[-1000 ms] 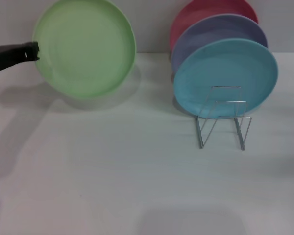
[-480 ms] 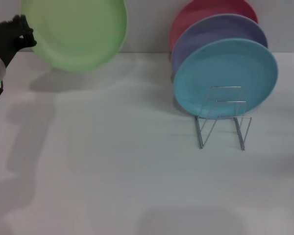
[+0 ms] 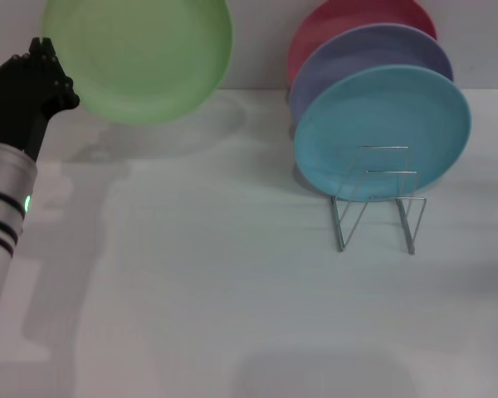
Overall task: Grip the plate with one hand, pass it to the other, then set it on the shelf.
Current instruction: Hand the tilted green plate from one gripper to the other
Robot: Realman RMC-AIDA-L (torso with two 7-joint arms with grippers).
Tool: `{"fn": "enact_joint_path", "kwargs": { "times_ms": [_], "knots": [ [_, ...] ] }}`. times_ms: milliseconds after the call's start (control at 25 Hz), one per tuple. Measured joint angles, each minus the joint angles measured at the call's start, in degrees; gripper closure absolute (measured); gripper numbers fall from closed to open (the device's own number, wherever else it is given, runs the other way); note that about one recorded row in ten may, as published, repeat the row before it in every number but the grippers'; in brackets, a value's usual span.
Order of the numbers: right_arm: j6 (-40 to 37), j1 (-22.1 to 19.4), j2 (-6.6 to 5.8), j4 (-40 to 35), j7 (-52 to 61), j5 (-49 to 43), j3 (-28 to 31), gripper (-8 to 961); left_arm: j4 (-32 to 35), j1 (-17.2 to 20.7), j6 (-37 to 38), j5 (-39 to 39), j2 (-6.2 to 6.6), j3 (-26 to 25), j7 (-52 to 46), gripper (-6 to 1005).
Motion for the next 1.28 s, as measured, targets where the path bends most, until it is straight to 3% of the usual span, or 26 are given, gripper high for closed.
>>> {"fn": "enact_joint_path", "kwargs": {
  "times_ms": [40,80,240,600,880,1280],
  "knots": [
    [-0.01,0.0,0.03,0.0,-0.01,-0.01,-0.16,228,0.0,0.0,0.0,0.0,0.0,0.0,0.0,952],
    [-0.07,0.0,0.05,0.0,-0.01,-0.01,-0.29,228,-4.43,-0.31,6.17,4.59,0.02,1.49,-8.5,952],
    [-0.69,-0.01,0.07,0.27,0.0,-0.01,-0.62,228,-10.33,-1.1,14.2,9.46,-0.2,2.46,-16.96,951],
    [-4.84,-0.89,0.81,0.52,0.02,-0.01,-3.61,228,-18.84,-1.61,22.47,10.78,-0.27,3.21,-27.47,947],
    [-11.12,-5.62,1.03,3.24,-0.08,0.0,-7.87,228,-19.61,-1.22,23.39,10.96,-0.36,4.91,-27.93,945],
    [-22.58,-13.85,1.21,8.34,-0.46,0.01,-18.71,228,-19.76,-0.17,22.93,11.01,-0.45,7.73,-27.53,941]
  ]
}}
